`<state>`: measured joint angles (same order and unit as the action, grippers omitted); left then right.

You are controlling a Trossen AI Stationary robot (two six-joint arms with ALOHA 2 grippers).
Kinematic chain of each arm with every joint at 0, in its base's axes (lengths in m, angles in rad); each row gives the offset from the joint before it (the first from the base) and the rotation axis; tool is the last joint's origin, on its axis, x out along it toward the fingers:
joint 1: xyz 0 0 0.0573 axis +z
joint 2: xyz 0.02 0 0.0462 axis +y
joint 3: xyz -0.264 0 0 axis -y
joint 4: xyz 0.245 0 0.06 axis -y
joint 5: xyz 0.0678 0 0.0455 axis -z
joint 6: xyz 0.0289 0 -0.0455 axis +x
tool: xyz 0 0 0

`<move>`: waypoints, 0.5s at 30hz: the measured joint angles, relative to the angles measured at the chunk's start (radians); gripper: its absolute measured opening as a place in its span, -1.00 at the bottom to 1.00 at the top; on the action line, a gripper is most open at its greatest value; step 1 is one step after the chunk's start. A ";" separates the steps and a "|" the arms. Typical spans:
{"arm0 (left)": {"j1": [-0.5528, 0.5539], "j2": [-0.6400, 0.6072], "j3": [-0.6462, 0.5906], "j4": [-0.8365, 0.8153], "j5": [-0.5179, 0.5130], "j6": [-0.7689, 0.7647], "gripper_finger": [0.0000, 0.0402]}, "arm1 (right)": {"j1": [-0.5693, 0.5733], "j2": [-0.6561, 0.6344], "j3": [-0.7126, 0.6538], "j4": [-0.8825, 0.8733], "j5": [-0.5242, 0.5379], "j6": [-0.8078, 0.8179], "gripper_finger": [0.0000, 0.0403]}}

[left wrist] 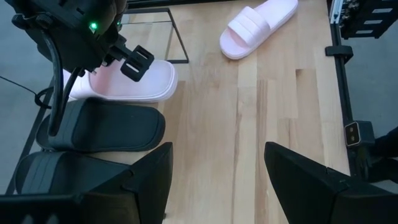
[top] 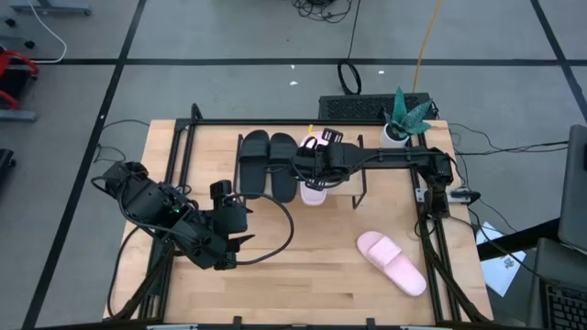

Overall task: Pick and place slides into the shelf
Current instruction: Put the left pink slide next to the black slide on the shelf, then put the pink slide next to the pink slide on the shelf

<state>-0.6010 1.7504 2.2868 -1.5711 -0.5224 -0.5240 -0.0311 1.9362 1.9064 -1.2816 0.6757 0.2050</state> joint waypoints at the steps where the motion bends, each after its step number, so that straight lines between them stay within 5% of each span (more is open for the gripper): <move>1: 0.000 0.000 0.000 0.000 0.000 0.000 0.26 | 0.000 0.000 0.000 0.000 -0.001 0.001 -0.78; 15: 0.000 0.000 0.000 0.000 0.000 0.001 0.26 | 0.000 0.000 0.000 -0.005 -0.048 0.015 -0.38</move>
<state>-0.6010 1.7504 2.2868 -1.5711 -0.5220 -0.5232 -0.0307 1.9362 1.9064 -1.2861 0.6280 0.2199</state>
